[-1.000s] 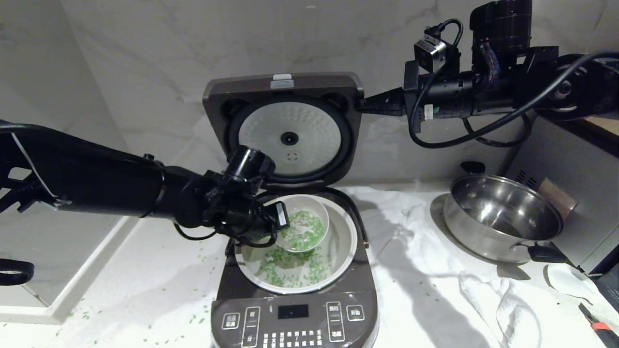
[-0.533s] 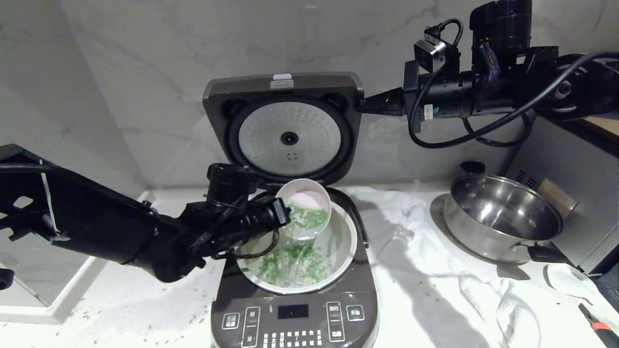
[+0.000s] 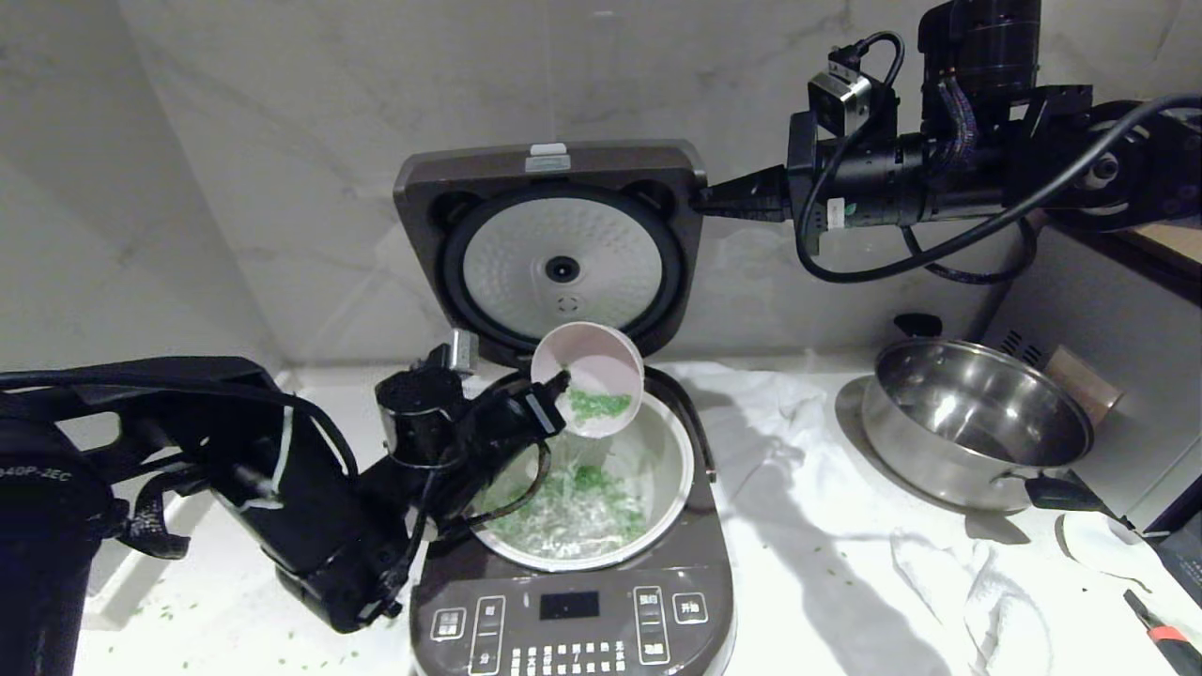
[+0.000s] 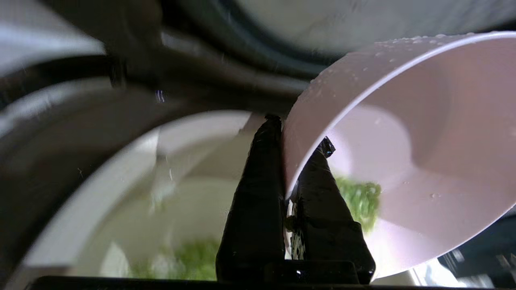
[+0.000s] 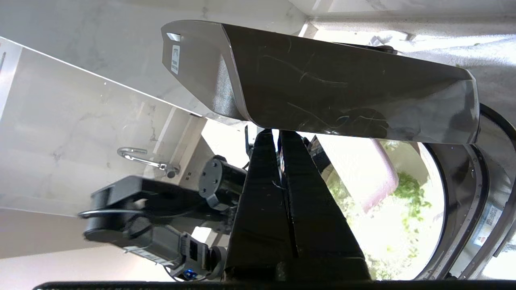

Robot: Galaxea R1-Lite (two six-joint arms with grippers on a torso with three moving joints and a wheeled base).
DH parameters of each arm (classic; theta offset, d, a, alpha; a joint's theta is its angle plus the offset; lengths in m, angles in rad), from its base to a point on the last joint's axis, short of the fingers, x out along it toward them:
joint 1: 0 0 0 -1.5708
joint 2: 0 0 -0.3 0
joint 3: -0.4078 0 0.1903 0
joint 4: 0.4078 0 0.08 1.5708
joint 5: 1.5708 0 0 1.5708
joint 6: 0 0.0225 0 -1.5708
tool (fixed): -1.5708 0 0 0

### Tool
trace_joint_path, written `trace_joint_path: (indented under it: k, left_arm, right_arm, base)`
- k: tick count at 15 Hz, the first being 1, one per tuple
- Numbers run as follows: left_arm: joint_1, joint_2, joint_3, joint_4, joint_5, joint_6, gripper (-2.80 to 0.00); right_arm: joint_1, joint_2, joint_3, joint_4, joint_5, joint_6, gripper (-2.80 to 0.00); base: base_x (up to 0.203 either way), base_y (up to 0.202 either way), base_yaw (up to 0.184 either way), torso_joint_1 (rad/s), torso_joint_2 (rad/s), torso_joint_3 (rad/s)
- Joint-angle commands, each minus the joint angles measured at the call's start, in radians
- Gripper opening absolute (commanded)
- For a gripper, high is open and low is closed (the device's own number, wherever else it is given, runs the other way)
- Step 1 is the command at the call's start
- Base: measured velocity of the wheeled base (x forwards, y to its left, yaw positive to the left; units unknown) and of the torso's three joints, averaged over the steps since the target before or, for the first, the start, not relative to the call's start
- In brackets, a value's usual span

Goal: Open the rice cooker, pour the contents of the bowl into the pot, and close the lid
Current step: Pour the water from the bowl into the rice cooker

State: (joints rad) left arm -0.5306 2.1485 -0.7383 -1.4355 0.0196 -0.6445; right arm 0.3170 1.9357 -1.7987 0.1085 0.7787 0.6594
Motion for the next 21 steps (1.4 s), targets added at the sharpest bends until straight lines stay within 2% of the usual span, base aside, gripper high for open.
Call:
trace_joint_path:
  k: [1,6,8,14,19,21]
  left_arm:
    - [0.003,0.053,0.007,-0.071,0.022,0.007,-2.8]
    - [0.002,0.042,0.017,-0.094,0.024,0.028,-2.8]
    - [0.007,0.028,0.018,-0.094,0.023,0.07,-2.8]
    - [0.018,-0.044,0.017,-0.094,0.022,0.086,-2.8]
    - [0.042,-0.105,0.014,-0.094,0.026,0.168,-2.8]
    - [0.044,-0.121,0.021,-0.094,0.022,0.244,-2.8]
  right_arm:
    - [0.001,-0.001,-0.001,0.0,0.005,0.005,-2.8]
    - [0.002,0.005,-0.001,0.0,0.007,0.008,-2.8]
    - [0.002,0.005,-0.001,0.0,0.007,0.009,-2.8]
    - [0.002,0.001,-0.001,0.0,0.007,0.009,-2.8]
    - [0.002,0.002,-0.004,-0.015,0.007,0.017,-2.8]
    - [0.002,0.002,-0.004,-0.021,0.007,0.019,-2.8]
  base:
    - [0.0,0.0,0.0,0.0,0.0,0.0]
    - [0.0,0.0,0.0,0.0,0.0,0.0]
    - [0.0,0.0,0.0,0.0,0.0,0.0]
    - [0.0,0.0,0.0,0.0,0.0,0.0]
    - [0.0,0.0,0.0,0.0,0.0,0.0]
    - [0.0,0.0,0.0,0.0,0.0,0.0]
